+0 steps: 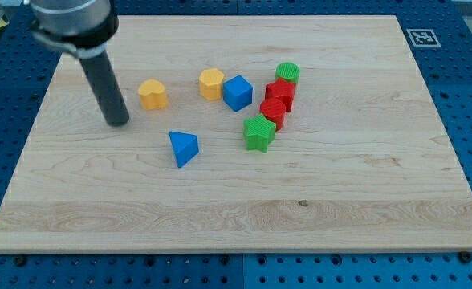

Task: Slide the blue triangle closer to the green star

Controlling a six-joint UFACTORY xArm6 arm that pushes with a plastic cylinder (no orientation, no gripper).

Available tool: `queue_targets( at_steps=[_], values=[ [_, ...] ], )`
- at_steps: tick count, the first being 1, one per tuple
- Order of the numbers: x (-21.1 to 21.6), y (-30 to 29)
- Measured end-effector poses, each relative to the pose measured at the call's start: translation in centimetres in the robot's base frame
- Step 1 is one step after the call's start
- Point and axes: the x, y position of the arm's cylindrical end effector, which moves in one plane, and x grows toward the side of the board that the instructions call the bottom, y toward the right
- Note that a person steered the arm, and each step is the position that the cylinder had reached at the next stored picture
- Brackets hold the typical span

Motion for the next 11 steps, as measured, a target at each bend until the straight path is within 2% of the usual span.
queue_targets(
  at_steps=[5, 6, 7, 9, 11],
  values=[
    [4.1, 1.9],
    [2.4, 1.6],
    [2.4, 4.8],
    [6.0, 6.6],
    [4.1, 6.9]
  ],
)
